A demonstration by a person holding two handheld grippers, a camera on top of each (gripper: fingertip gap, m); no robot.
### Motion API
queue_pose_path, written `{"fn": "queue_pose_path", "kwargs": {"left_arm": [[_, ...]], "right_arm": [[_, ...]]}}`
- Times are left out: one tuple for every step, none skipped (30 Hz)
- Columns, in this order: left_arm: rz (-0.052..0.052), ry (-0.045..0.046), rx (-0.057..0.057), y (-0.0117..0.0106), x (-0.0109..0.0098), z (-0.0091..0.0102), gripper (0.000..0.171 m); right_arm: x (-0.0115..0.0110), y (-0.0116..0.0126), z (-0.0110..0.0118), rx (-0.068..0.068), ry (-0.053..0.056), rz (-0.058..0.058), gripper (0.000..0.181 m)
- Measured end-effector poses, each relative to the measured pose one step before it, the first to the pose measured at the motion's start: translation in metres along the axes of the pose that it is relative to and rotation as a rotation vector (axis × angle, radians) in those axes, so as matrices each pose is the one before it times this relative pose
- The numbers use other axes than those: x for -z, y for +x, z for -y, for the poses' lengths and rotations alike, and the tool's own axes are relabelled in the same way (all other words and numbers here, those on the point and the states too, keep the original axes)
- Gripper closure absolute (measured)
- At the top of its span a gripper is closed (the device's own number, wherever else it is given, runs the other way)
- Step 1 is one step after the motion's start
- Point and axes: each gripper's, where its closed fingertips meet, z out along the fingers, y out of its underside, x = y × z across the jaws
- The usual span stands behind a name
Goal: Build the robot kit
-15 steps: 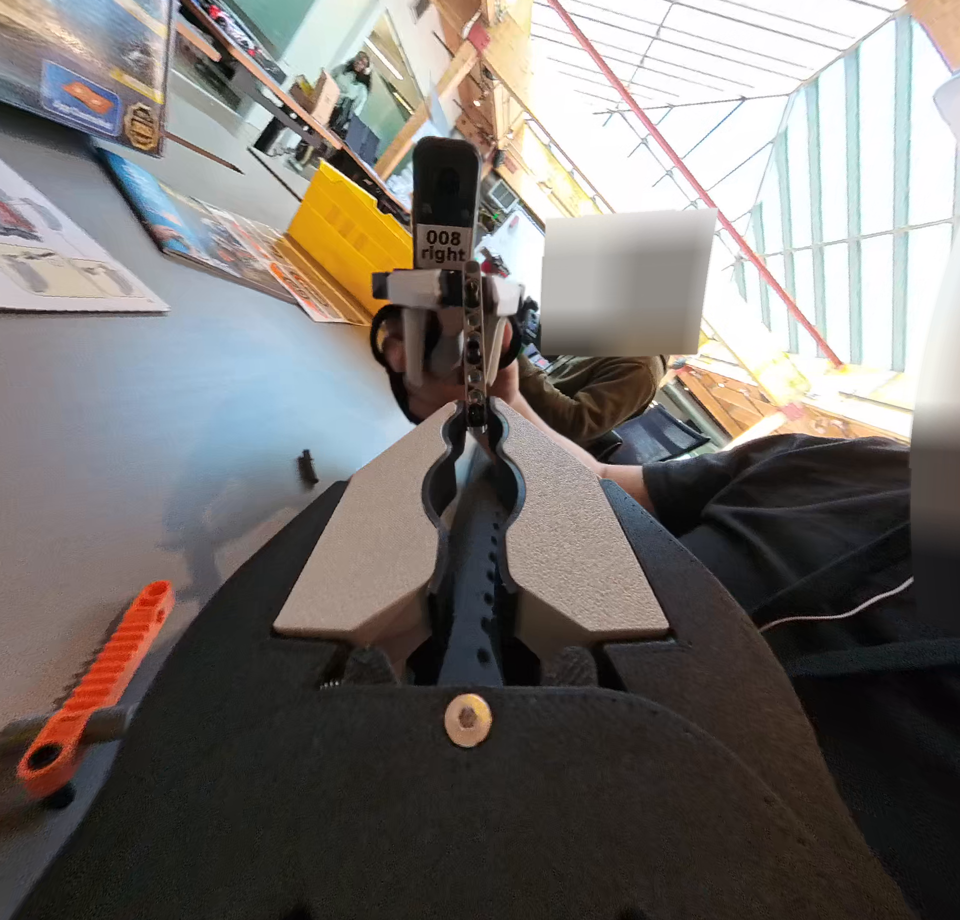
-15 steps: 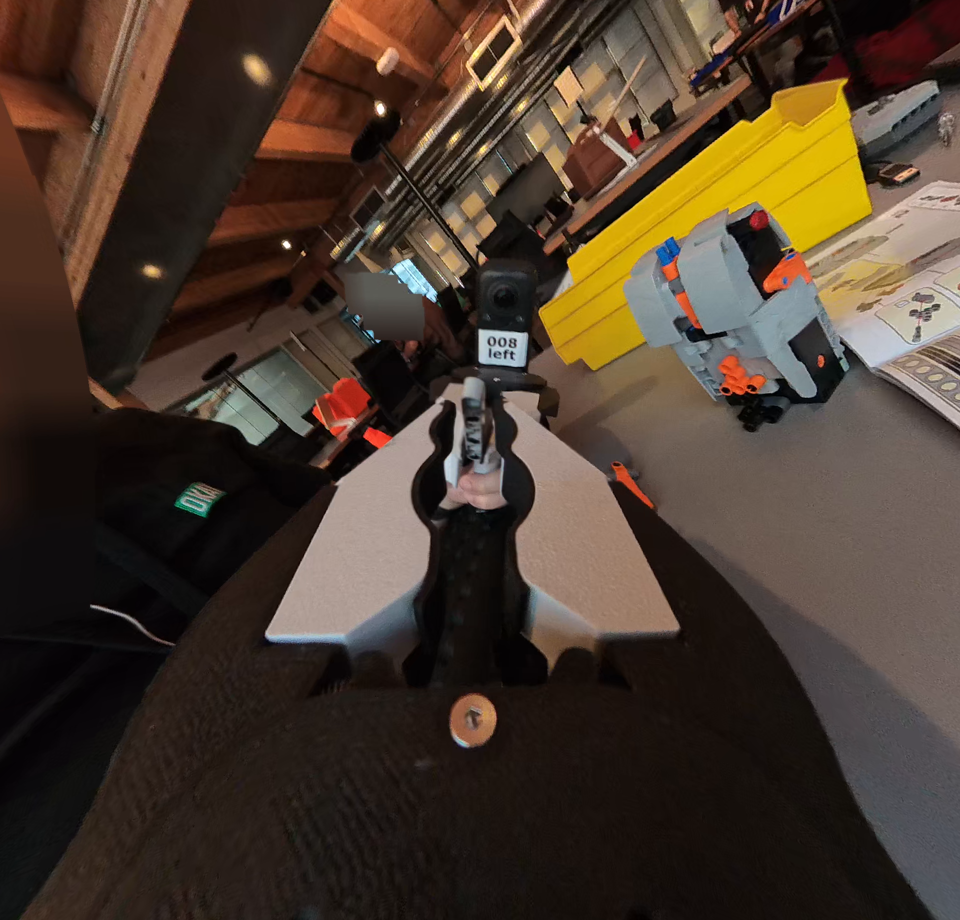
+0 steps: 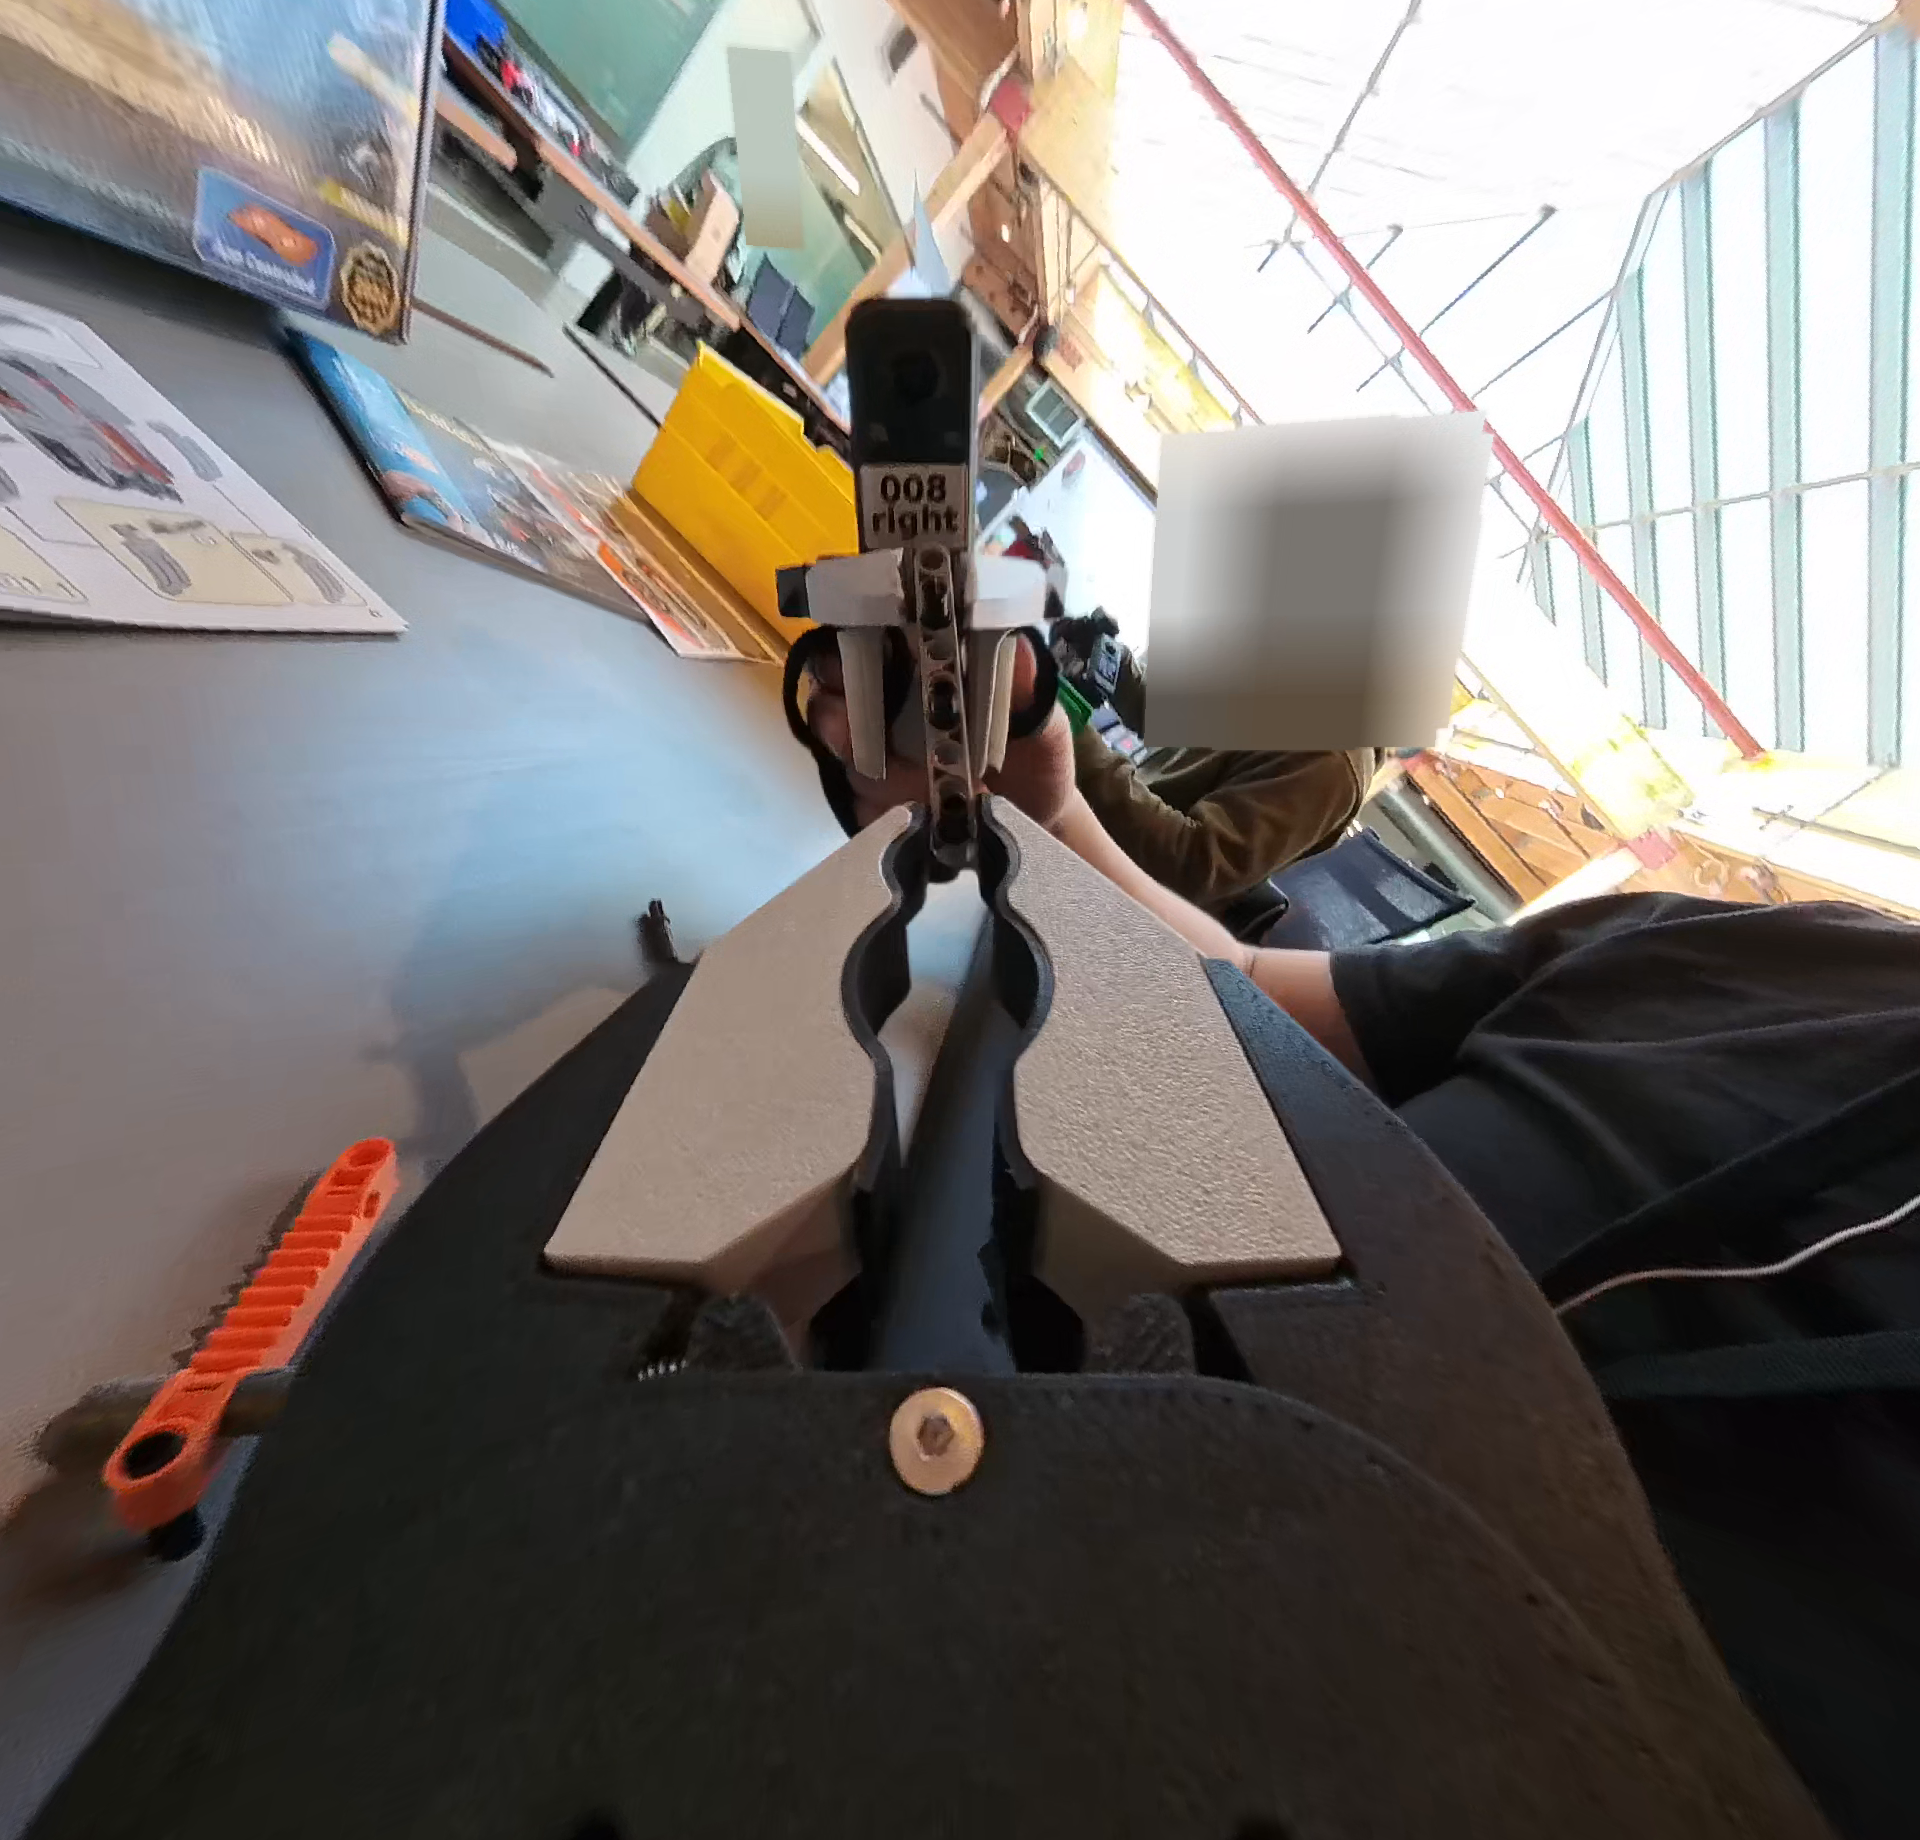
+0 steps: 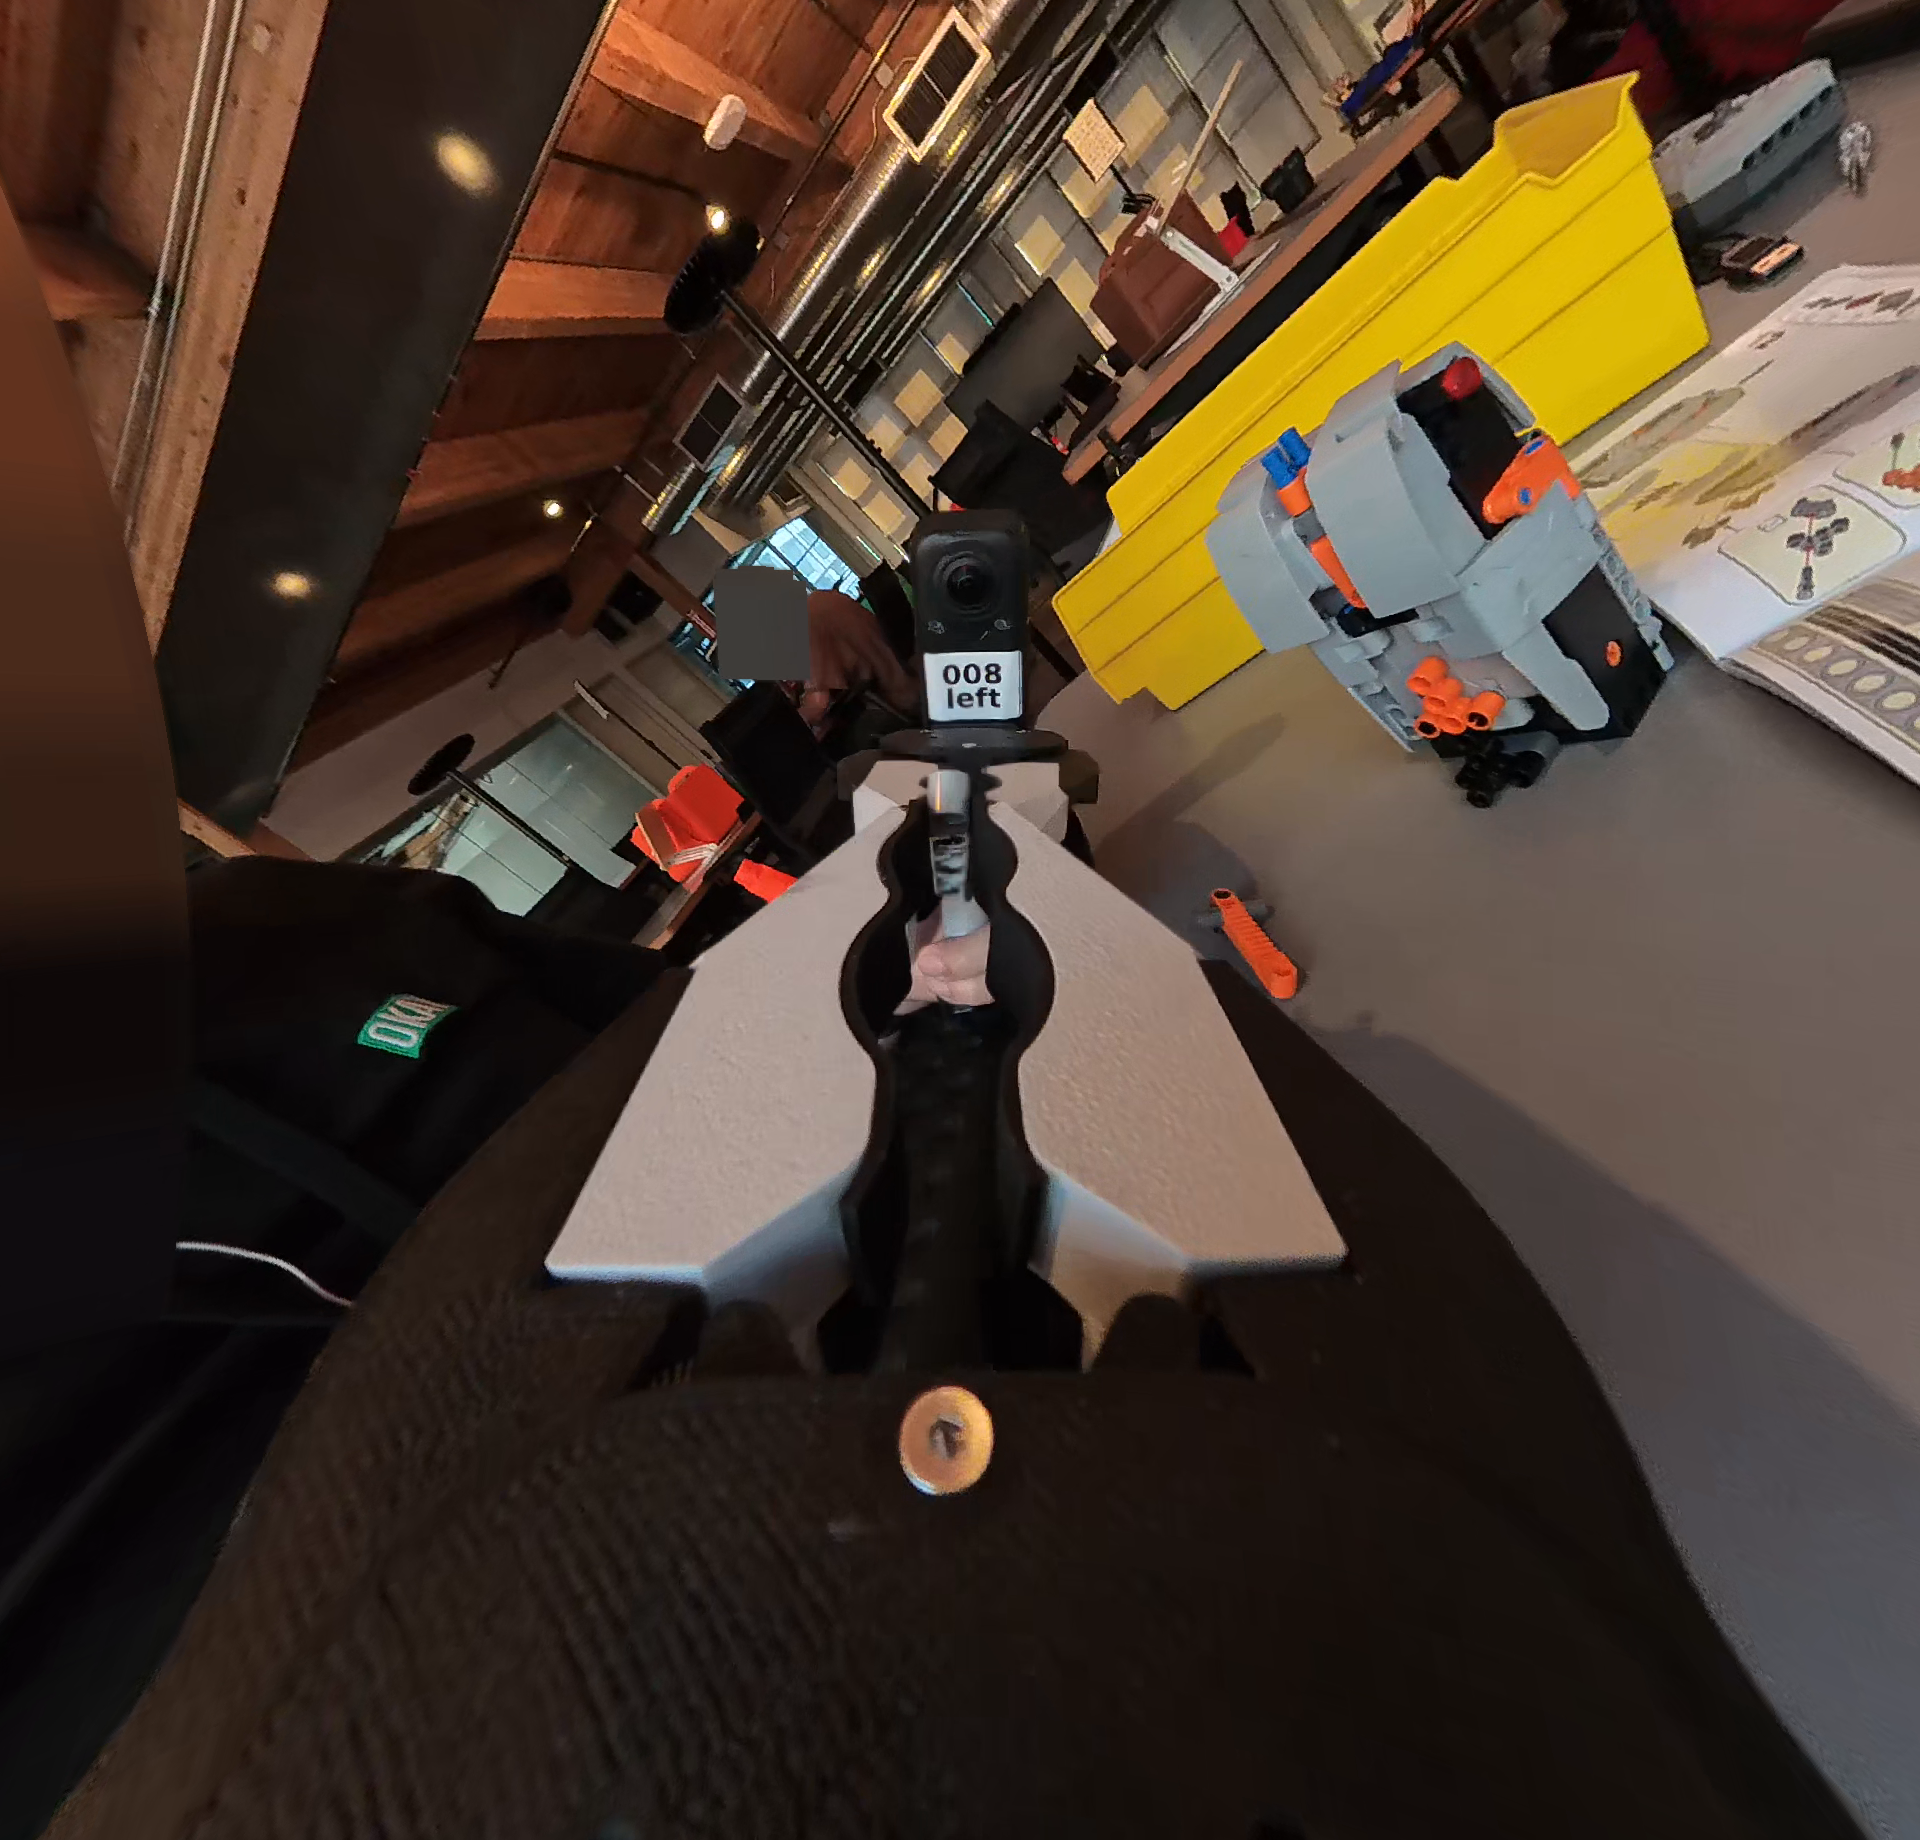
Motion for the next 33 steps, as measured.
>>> {"fn": "queue_pose_path", "kwargs": {"left_arm": [[-0.0051, 0.02625, -0.0016, 0.00106, 0.00218, 0.00355, 0.159], [-0.0074, 0.02059, 0.0054, 0.00078, 0.00193, 0.00266, 0.153], [-0.0046, 0.01240, 0.0101, -0.00014, 0.00140, 0.00162, 0.150], [0.0042, 0.00543, 0.0130, -0.00176, 0.00048, 0.00077, 0.148], [0.0099, 0.00029, 0.0139, -0.00275, 0.00002, -0.00002, 0.147], [0.0099, -0.00312, 0.0132, -0.00270, -0.00020, -0.00038, 0.147], [0.0069, -0.00185, 0.0100, -0.00195, -0.00005, -0.00026, 0.148], [0.0030, 0.00368, 0.0039, -0.00089, 0.00041, 0.00060, 0.152], [0.0020, 0.00885, -0.0018, -0.00015, 0.00085, 0.00130, 0.156], [0.0027, 0.01088, -0.0051, 0.00000, 0.00114, 0.00164, 0.159], [0.0032, 0.00927, -0.0070, 0.00016, 0.00092, 0.00124, 0.161], [0.0030, 0.00596, -0.0097, 0.00060, 0.00068, 0.00076, 0.162], [0.0039, 0.00263, -0.0128, 0.00058, 0.00028, 0.00039, 0.163], [0.0074, -0.00020, -0.0147, 0.00027, 0.00013, -0.00010, 0.164], [0.0130, -0.00230, -0.0157, -0.00057, 0.00003, -0.00044, 0.165], [0.0199, -0.00343, -0.0167, -0.00150, 0.00005, -0.00052, 0.168], [0.0219, -0.00191, -0.0186, -0.00157, 0.00006, -0.00030, 0.171], [0.0203, -0.00036, -0.0196, -0.00121, 0.00011, 0.00008, 0.171], [0.0185, -0.00128, -0.0190, -0.00096, 0.00001, 0.00000, 0.171], [0.0169, -0.00338, -0.0181, -0.00083, -0.00013, -0.00028, 0.171], [0.0147, -0.00698, -0.0174, -0.00076, -0.00043, -0.00043, 0.171], [0.0164, -0.00997, -0.0166, -0.00098, -0.00067, -0.00029, 0.171], [0.0222, -0.01286, -0.0191, -0.00156, -0.00082, -0.00021, 0.170], [0.0231, -0.02031, -0.0241, -0.00166, -0.00106, -0.00070, 0.164], [0.0193, -0.03116, -0.0286, -0.00133, -0.00121, -0.00154, 0.157], [0.0219, -0.04397, -0.0328, -0.00266, -0.00118, -0.00307, 0.149], [0.0303, -0.05646, -0.0318, -0.00487, -0.00114, -0.00483, 0.142], [0.0242, -0.05409, -0.0254, -0.00471, -0.00107, -0.00477, 0.136], [-0.0013, -0.03638, -0.0161, -0.00117, -0.00121, -0.00281, 0.134], [-0.0249, -0.02072, -0.0020, 0.00231, -0.00153, -0.00124, 0.136], [-0.0293, -0.01350, 0.0112, 0.00283, -0.00196, -0.00044, 0.139], [-0.0229, -0.01388, 0.0147, 0.00161, -0.00222, -0.00098, 0.140], [-0.0135, -0.02331, 0.0133, 0.00024, -0.00245, -0.00271, 0.143]], "right_arm": [[0.00132, 0.00089, 0.00091, -0.0176, 0.0029, -0.0012, 0.175], [0.00148, 0.00152, 0.00016, -0.0153, -0.0017, -0.0025, 0.175], [0.00144, 0.00141, -0.00023, -0.0130, -0.0041, -0.0009, 0.175], [0.00129, 0.00151, -0.00024, -0.0121, -0.0033, -0.0010, 0.175], [0.00097, 0.00175, -0.00055, -0.0130, -0.0042, -0.0023, 0.175], [0.00060, 0.00246, -0.00075, -0.0145, -0.0043, -0.0062, 0.175], [0.00053, 0.00350, -0.00093, -0.0167, -0.0041, -0.0115, 0.175], [0.00043, 0.00450, -0.00133, -0.0182, -0.0054, -0.0170, 0.175], [0.00042, 0.00476, -0.00159, -0.0161, -0.0061, -0.0180, 0.175], [0.00026, 0.00378, -0.00173, -0.0108, -0.0069, -0.0132, 0.175], [0.00014, 0.00273, -0.00162, -0.0073, -0.0089, -0.0072, 0.175], [0.00016, 0.00230, -0.00145, -0.0050, -0.0098, -0.0069, 0.175], [0.00020, 0.00200, -0.00096, -0.0003, -0.0080, -0.0084, 0.175], [0.00016, 0.00190, -0.00102, 0.0021, -0.0089, -0.0097, 0.175], [0.00010, 0.00202, -0.00158, 0.0036, -0.0124, -0.0112, 0.175], [-0.00013, 0.00268, -0.00195, 0.0052, -0.0147, -0.0156, 0.175], [-0.00027, 0.00308, -0.00209, 0.0081, -0.0142, -0.0184, 0.175], [-0.00063, 0.00305, -0.00200, 0.0071, -0.0136, -0.0173, 0.175], [-0.00073, 0.00296, -0.00228, 0.0020, -0.0144, -0.0143, 0.175], [-0.00096, 0.00239, -0.00230, -0.0005, -0.0147, -0.0091, 0.175], [-0.00113, 0.00163, -0.00179, -0.0020, -0.0104, -0.0023, 0.175], [-0.00117, 0.00096, -0.00134, -0.0035, -0.0071, 0.0019, 0.175], [-0.00107, 0.00121, -0.00116, -0.0025, -0.0057, 0.0007, 0.175], [-0.00108, 0.00148, -0.00130, -0.0019, -0.0069, -0.0010, 0.175], [-0.00106, 0.00023, -0.00099, 0.0011, -0.0053, 0.0074, 0.175], [-0.00099, -0.00260, 0.00011, 0.0079, 0.0013, 0.0219, 0.175], [-0.00101, -0.00502, 0.00063, 0.0135, 0.0012, 0.0324, 0.175], [-0.00122, -0.00640, 0.00080, 0.0180, -0.0009, 0.0352, 0.175], [-0.00135, -0.00550, 0.00110, 0.0230, 0.0002, 0.0251, 0.175], [-0.00122, -0.00348, 0.00074, 0.0256, -0.0012, 0.0099, 0.175], [-0.00129, -0.00310, 0.00037, 0.0276, -0.0020, 0.0061, 0.175], [-0.00133, -0.00378, 0.00014, 0.0256, -0.0025, 0.0103, 0.175], [-0.00122, -0.00372, -0.00019, 0.0216, -0.0034, 0.0100, 0.175]]}}
